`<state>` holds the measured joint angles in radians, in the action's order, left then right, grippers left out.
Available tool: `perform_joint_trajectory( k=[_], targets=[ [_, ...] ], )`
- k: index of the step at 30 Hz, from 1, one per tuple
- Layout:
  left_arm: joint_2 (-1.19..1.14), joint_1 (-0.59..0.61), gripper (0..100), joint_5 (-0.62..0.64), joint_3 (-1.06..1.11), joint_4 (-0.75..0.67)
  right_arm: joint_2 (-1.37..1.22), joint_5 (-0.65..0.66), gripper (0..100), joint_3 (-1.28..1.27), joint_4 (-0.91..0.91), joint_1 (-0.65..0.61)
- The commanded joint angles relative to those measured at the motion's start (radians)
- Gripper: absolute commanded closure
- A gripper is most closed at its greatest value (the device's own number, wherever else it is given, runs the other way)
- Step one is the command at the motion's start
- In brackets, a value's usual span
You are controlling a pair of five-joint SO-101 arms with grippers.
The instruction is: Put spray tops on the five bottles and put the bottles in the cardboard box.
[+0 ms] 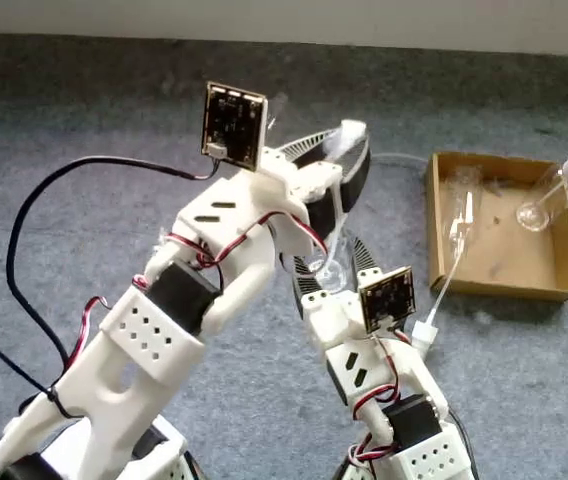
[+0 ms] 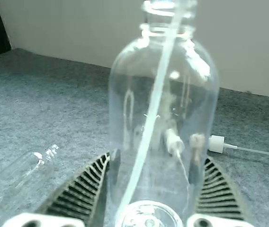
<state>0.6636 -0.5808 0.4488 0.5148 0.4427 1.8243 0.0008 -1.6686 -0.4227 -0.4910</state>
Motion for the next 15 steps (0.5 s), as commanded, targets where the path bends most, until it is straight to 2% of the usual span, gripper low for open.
perform_joint_trajectory(
  k=[1,7,12,15],
  targets=[
    [0.159,-0.035,100,-0.009,0.099,-0.002,0.005,0.0,81.0,-0.173,-0.002,-0.005],
    [0.32,-0.033,100,-0.015,0.257,-0.002,0.01,0.0,81.0,-0.173,-0.002,-0.005],
    [0.366,-0.035,100,-0.153,0.326,-0.014,0.01,0.0,81.0,-0.173,-0.002,-0.005],
    [0.39,-0.035,100,-0.19,0.403,-0.092,0.012,-0.002,81.0,-0.173,-0.002,-0.005]
  ],
)
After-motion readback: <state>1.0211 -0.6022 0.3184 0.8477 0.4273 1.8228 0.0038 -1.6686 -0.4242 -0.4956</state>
